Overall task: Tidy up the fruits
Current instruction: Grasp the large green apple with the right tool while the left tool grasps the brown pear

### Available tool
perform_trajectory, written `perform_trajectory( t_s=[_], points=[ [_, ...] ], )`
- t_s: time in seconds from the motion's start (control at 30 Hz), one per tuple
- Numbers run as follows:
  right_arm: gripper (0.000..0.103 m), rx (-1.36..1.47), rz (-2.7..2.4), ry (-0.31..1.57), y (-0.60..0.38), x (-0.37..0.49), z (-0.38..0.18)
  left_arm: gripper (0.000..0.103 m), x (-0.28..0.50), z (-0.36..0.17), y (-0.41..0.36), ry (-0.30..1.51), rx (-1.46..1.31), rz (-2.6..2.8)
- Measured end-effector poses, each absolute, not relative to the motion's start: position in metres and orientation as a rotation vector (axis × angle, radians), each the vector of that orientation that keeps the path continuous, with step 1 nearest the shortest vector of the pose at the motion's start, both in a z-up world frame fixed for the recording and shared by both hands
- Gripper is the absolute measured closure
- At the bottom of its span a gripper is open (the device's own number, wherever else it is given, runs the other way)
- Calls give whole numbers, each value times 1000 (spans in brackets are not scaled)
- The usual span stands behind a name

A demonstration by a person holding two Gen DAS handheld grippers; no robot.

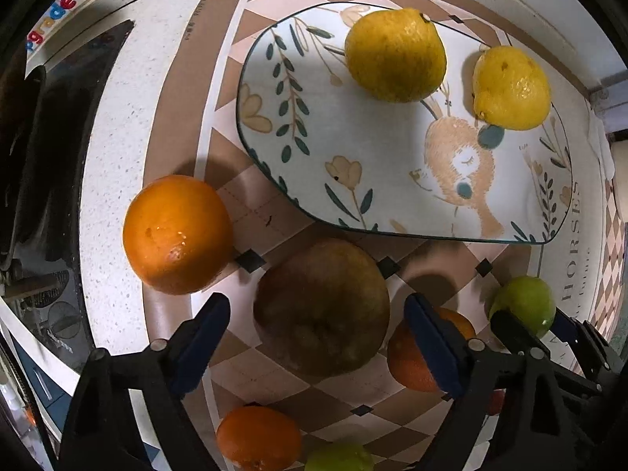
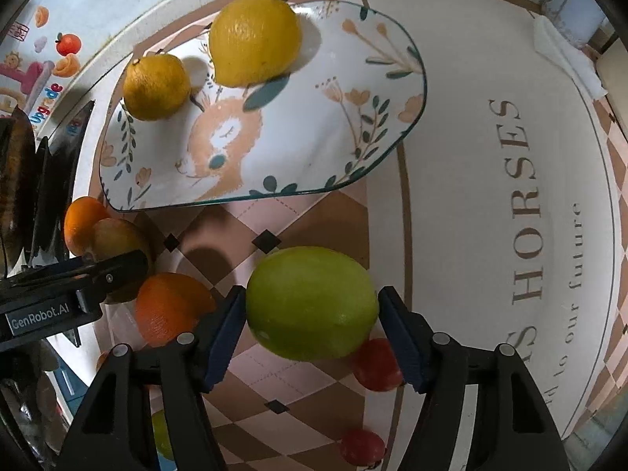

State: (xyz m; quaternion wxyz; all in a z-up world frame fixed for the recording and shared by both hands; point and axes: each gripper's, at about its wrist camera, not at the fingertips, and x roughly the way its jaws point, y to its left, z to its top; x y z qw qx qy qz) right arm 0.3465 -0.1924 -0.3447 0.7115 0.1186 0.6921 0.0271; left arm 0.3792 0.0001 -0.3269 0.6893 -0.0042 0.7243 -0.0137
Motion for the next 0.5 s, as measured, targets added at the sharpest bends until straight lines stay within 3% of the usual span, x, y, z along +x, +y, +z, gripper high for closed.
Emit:
perform_trajectory(
  t_s=[0.2,0.5],
  points=[
    [38,252,54,1534,-190,346,-351,39,379,-333,-1,1633,-29,-61],
    [38,245,48,1503,-193,337,-342,40,370,-324,-15,1588,26,-69]
  ],
)
